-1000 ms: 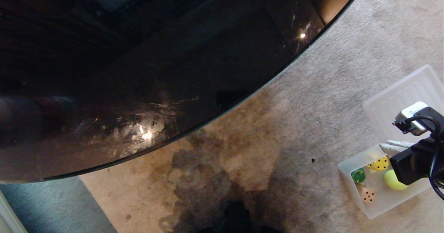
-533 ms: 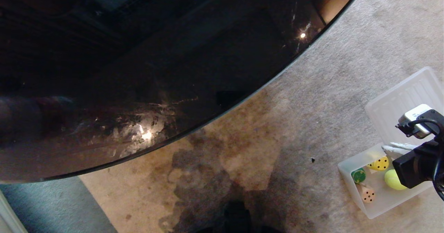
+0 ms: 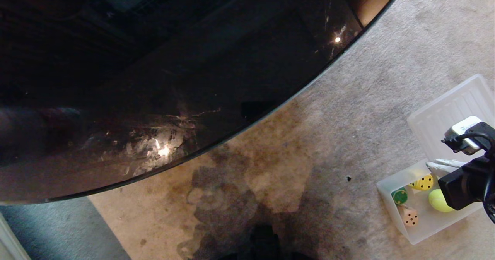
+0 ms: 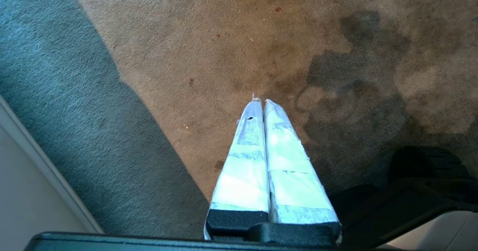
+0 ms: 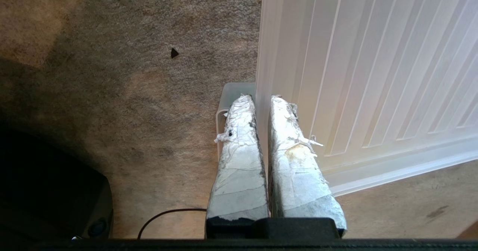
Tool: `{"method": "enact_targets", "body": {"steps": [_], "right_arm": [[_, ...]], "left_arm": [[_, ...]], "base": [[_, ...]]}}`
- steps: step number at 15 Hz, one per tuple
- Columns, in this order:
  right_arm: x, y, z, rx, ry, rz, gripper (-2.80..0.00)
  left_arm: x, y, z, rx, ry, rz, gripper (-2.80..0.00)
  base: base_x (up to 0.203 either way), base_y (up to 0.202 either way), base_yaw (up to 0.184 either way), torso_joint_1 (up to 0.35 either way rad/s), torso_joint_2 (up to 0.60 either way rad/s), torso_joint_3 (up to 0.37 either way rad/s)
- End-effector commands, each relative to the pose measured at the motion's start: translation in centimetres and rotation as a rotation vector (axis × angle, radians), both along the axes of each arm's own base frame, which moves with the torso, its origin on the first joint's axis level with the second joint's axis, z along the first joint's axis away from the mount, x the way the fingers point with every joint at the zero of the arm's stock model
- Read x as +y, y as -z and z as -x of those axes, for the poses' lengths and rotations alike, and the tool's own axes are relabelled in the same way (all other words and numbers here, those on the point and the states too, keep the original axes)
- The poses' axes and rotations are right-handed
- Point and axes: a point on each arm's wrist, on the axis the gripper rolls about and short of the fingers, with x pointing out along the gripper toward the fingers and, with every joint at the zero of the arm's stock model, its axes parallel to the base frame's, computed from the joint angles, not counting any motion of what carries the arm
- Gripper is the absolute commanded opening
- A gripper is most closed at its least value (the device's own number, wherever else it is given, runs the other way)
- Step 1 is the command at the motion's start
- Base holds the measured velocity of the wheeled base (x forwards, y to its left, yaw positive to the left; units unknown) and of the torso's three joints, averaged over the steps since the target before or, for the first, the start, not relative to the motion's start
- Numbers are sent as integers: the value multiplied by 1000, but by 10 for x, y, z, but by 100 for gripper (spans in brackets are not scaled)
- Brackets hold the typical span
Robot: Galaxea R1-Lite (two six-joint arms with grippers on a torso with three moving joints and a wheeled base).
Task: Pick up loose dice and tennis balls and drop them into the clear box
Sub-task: Close the lid
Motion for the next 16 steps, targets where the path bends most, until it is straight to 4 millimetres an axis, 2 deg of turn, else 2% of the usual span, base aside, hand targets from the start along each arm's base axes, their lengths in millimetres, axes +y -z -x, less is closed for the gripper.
{"method": "enact_targets", "body": {"steps": [1, 4, 7, 14, 16], "right_arm": [[0, 0, 0, -3, -1, 3, -280], [0, 3, 0, 8, 9, -8, -280], [-3, 54, 12, 201, 100, -91, -280], [-3, 58, 13, 214, 115, -103, -280], [-4, 67, 18, 259, 129, -87, -280]], "left_arm": [[0, 0, 0, 0, -1, 1, -280], [0, 0, 0, 0, -1, 2, -280], [0, 0, 0, 0, -1, 2, -280], [0, 0, 0, 0, -1, 2, -280], [0, 0, 0, 0, -1, 1, -280]], "base": [[0, 0, 0, 0, 0, 0], [0, 0, 0, 0, 0, 0], [0, 0, 0, 0, 0, 0], [0, 0, 0, 0, 0, 0], [0, 0, 0, 0, 0, 0]]}}
